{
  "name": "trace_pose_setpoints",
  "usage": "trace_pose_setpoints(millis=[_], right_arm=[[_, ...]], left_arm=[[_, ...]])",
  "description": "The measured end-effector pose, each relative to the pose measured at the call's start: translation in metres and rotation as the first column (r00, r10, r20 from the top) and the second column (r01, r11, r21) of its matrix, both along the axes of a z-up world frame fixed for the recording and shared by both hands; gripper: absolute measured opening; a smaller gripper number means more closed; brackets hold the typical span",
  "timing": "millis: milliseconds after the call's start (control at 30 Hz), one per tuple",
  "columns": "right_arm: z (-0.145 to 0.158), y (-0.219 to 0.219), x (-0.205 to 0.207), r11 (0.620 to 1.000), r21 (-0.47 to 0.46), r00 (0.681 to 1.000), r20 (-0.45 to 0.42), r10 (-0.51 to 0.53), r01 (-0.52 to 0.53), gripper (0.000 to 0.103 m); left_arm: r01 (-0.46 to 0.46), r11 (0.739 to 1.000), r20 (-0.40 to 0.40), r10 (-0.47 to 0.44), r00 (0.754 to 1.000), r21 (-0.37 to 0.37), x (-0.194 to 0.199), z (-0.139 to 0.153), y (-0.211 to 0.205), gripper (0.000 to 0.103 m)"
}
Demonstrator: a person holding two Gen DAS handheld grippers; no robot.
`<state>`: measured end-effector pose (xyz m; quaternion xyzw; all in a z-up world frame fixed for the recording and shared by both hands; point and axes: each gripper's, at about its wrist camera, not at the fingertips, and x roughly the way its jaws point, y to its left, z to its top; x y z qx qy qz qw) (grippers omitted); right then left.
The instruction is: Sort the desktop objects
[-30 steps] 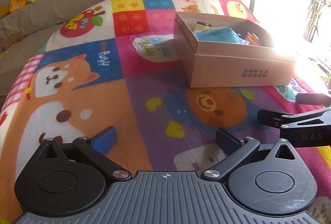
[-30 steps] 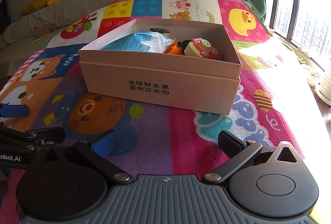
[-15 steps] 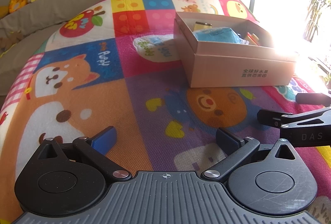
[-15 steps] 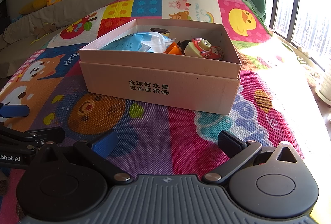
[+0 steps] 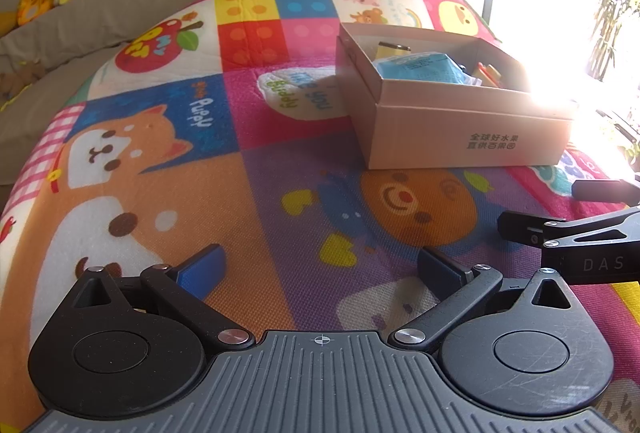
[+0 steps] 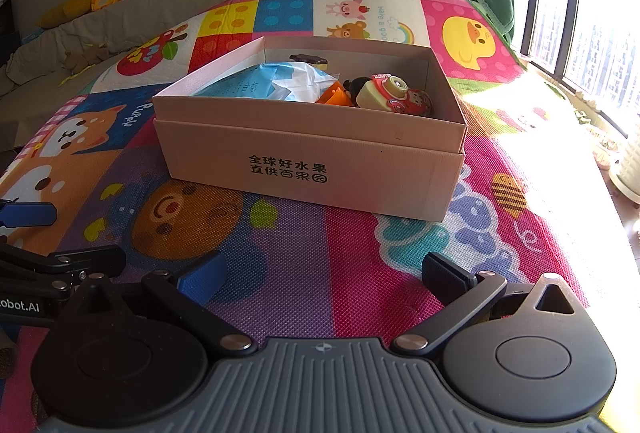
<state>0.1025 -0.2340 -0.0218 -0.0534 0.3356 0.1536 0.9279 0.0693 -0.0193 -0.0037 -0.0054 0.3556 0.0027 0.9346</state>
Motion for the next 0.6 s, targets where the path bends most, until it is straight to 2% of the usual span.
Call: trace_pose_setpoints(millis=[600], right_arm=[[0.0002,-0.0001,-0.0003,1.000,0.000,1.000,0.000,-0.001,0.001,0.103]], left_arm=[[-0.003,1.000,-0.001,0.003,1.000,0.002,-0.0004,-0.0004,-0.0008,0.103]])
